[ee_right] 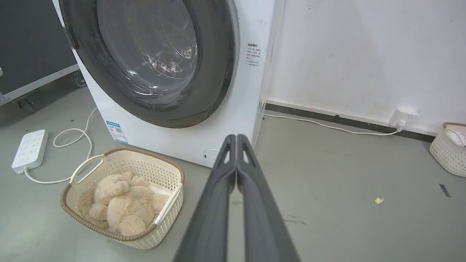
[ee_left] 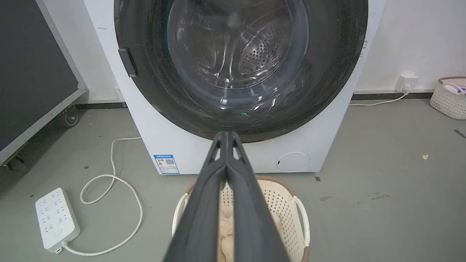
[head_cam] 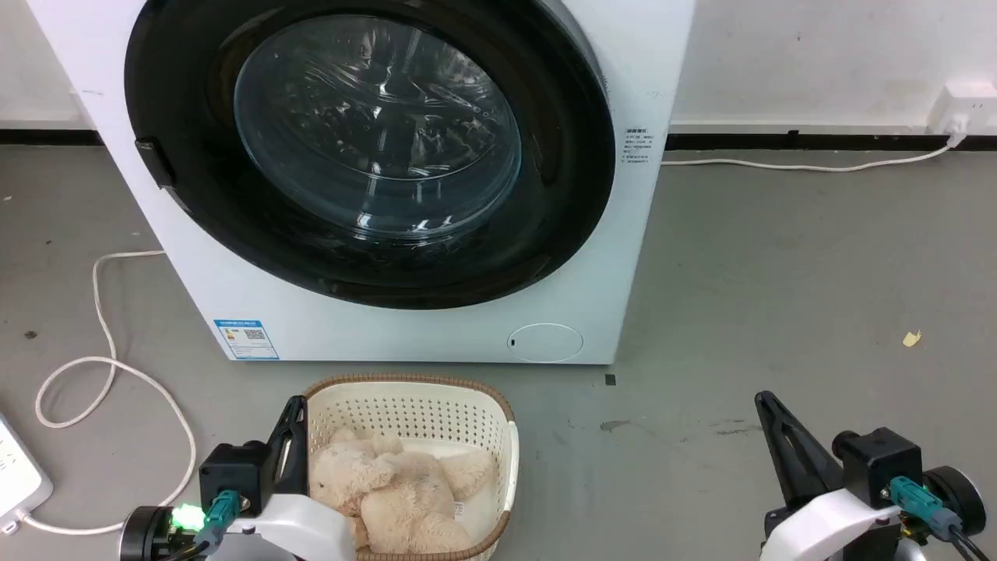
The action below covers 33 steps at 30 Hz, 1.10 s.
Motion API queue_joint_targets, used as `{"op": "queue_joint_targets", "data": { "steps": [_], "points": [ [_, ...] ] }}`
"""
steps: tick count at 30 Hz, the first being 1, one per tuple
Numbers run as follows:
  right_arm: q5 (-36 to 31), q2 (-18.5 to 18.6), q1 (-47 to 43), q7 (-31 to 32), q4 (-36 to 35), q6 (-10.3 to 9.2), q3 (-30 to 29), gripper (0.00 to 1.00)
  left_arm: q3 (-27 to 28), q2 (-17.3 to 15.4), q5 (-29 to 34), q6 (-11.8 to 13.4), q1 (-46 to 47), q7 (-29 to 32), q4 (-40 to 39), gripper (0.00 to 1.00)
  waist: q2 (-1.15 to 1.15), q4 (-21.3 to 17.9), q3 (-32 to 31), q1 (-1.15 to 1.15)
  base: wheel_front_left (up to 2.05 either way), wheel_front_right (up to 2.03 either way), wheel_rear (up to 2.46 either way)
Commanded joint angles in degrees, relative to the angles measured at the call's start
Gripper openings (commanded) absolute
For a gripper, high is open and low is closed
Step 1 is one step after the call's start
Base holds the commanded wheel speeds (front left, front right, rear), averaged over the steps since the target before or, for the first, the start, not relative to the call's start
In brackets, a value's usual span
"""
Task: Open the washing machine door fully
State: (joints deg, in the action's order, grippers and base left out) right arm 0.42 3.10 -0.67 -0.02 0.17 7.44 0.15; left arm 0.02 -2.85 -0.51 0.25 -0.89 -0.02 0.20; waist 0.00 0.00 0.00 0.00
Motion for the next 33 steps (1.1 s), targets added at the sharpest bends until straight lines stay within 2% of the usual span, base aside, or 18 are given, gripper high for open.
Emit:
{"op": "queue_joint_targets", "data": {
  "steps": [1, 24, 25, 33],
  "points": [
    [-0.4, -0.2, 0.7, 0.0, -0.2, 0.05, -0.1, 0.00, 0.0, 0.0, 0.5, -0.2, 0.9, 0.0, -0.2, 0.00, 0.00, 0.0, 0.0, 0.00, 0.00, 0.00, 0.00],
    [-0.4, -0.2, 0.7, 0.0, -0.2, 0.05, -0.1, 0.00, 0.0, 0.0, 0.5, -0.2, 0.9, 0.0, -0.2, 0.00, 0.00, 0.0, 0.0, 0.00, 0.00, 0.00, 0.00],
    [0.1, 0.0, 0.0, 0.0, 0.0, 0.00, 0.1, 1.00, 0.0, 0.0, -0.1, 0.0, 0.0, 0.0, 0.0, 1.00, 0.00, 0.0, 0.0, 0.00, 0.00, 0.00, 0.00],
    [0.5, 0.0, -0.1, -0.7, 0.0, 0.00, 0.2, 1.00, -0.4, 0.0, 0.1, 0.2, 0.0, -0.7, 0.3, 1.00, 0.00, 0.0, 0.1, 0.00, 0.00, 0.00, 0.00]
  ]
}}
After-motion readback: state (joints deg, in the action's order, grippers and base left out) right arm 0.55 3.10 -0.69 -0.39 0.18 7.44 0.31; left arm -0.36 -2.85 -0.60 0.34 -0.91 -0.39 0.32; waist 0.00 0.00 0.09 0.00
